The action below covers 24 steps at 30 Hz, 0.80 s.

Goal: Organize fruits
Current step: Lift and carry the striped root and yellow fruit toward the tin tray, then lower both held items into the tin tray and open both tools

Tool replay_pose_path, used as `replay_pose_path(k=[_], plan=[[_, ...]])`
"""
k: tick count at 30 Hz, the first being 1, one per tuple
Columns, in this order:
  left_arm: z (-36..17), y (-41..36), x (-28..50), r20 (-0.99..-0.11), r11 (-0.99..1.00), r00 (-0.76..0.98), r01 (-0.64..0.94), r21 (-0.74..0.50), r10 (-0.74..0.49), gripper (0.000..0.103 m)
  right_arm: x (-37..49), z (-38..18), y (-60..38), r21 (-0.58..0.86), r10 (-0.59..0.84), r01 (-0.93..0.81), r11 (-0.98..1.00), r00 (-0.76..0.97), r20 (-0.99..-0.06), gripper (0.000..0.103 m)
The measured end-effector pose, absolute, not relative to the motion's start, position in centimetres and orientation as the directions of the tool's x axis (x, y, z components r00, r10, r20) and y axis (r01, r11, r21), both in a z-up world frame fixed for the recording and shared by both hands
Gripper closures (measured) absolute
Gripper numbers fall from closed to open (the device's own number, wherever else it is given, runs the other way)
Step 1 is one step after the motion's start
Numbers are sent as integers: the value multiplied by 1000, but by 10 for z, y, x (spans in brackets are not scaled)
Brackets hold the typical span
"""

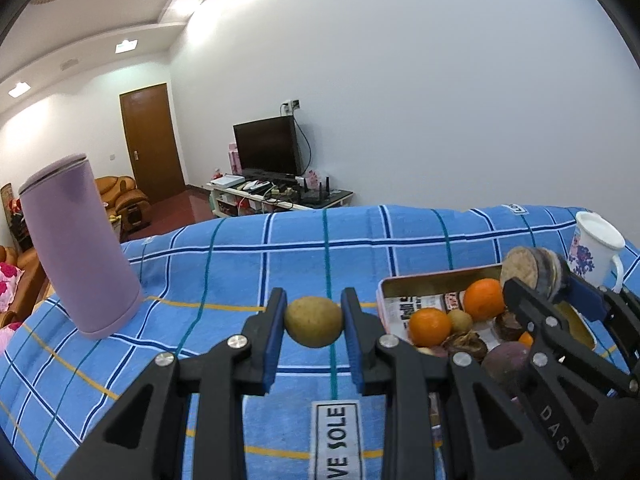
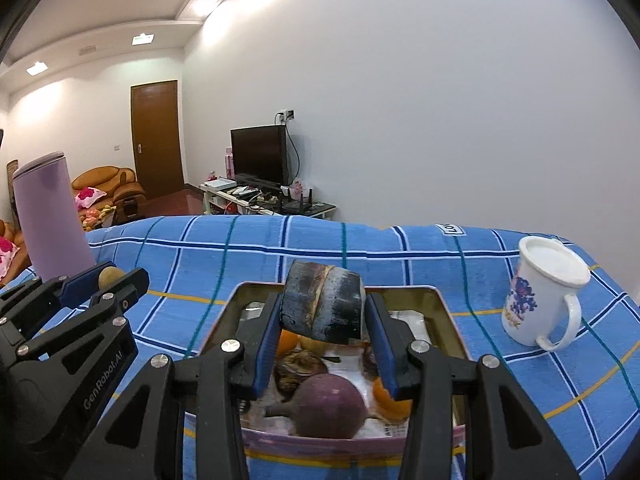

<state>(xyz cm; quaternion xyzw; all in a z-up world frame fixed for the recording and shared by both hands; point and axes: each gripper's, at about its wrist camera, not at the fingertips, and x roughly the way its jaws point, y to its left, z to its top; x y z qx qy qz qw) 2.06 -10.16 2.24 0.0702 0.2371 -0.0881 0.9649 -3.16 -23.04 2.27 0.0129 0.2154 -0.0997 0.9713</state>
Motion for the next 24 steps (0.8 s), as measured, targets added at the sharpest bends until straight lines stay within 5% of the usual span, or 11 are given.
replay_pose_path(k=[12,24], plan=[[19,-127,21,-489,966,856,241,92,-167,73,-34,22,-257,-14,-215,232,973,875,-435,59],[15,-153,34,-513,932,793,360,-39,-328,73,-34,21,-317,12,-268,308,951,847,-459,59]])
